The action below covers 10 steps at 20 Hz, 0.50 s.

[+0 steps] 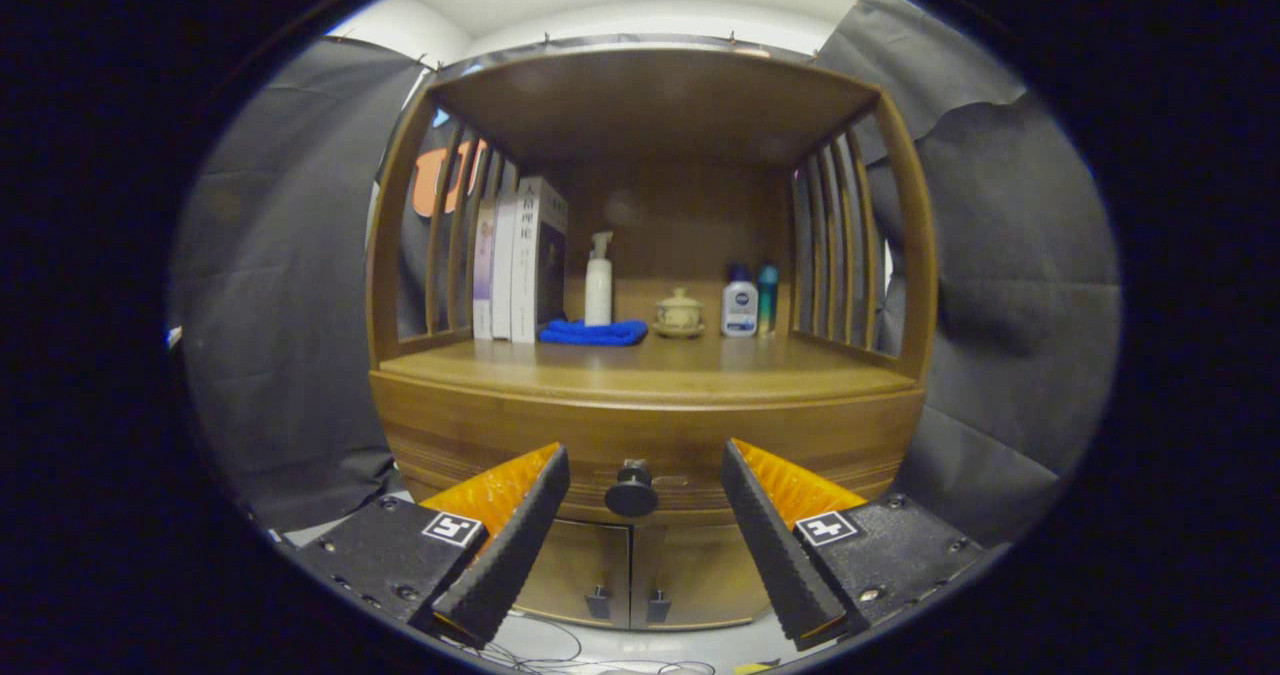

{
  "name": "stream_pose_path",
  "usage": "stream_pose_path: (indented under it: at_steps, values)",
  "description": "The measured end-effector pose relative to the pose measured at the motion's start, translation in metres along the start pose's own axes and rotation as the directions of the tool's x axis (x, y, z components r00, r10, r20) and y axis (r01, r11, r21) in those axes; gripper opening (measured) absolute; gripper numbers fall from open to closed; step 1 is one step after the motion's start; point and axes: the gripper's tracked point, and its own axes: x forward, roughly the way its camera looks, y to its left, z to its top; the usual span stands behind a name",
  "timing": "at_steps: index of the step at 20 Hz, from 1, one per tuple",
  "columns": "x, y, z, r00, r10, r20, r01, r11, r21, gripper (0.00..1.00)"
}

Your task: Pull open the drawer, take out the items inside it, and place them on the countertop above the cabinet.

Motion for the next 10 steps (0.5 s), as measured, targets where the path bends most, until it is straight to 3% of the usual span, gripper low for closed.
stream_pose_path:
  at_steps: [8,9,10]
  values:
    - [0.058,0.004,-0.048,0.994,-0.019,-0.109,0.020,1.000,0.010,0.90]
    - [0.061,0.005,-0.049,0.994,-0.021,-0.106,0.023,1.000,0.021,0.87]
    - [0.064,0.006,-0.048,0.994,-0.020,-0.107,0.024,0.999,0.033,0.77]
